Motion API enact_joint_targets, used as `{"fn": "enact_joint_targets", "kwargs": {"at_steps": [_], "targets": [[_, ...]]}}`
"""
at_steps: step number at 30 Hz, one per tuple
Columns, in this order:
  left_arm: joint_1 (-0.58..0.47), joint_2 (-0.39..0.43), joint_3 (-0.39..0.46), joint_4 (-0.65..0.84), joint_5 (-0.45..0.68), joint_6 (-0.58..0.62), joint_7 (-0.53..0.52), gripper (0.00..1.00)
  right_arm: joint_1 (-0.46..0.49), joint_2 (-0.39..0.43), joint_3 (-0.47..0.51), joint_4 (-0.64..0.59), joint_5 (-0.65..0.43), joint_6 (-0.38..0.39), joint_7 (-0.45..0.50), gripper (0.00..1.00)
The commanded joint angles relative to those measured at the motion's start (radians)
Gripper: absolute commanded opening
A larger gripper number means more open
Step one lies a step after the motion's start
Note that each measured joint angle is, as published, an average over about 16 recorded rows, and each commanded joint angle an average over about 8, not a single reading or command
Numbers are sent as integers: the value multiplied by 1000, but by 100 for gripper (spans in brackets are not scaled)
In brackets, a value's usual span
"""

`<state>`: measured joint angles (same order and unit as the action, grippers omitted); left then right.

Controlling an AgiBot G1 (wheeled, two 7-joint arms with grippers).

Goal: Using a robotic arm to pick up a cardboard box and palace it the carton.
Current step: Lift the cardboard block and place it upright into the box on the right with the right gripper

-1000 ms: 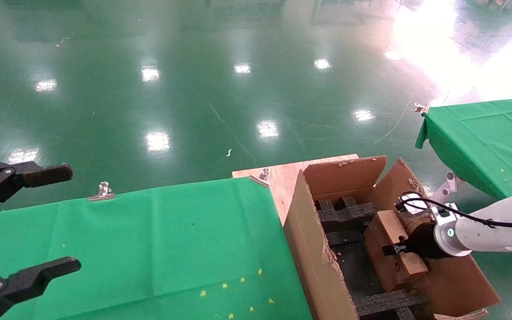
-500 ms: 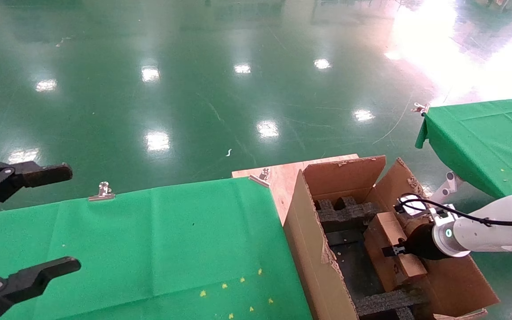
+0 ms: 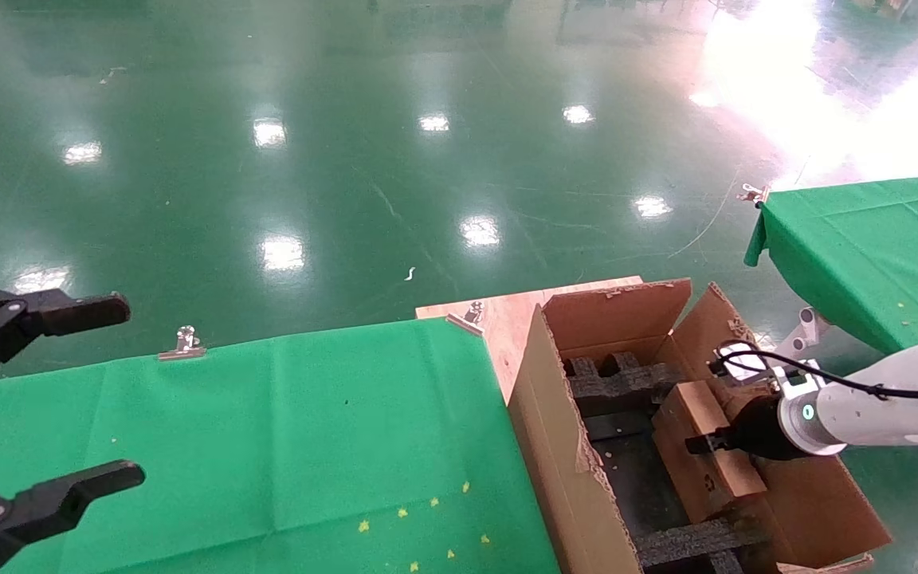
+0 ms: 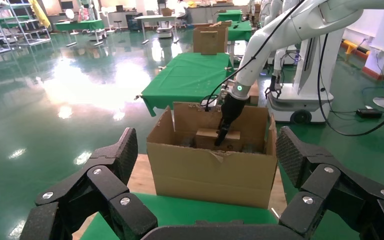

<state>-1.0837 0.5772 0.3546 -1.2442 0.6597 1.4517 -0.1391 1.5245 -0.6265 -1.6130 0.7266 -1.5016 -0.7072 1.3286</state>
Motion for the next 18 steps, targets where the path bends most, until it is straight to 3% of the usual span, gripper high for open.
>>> {"fn": "enact_joint_targets", "kwargs": {"at_steps": [1,9,18], "targets": [[0,0,0,0,0,0,0,100,6,4,0,6,-3,-2,2,100],[0,0,0,0,0,0,0,100,68,34,17,70,-12,-8,19,100],[0,0,0,0,0,0,0,100,215,84,78,239,19,-64,41,100]]}}
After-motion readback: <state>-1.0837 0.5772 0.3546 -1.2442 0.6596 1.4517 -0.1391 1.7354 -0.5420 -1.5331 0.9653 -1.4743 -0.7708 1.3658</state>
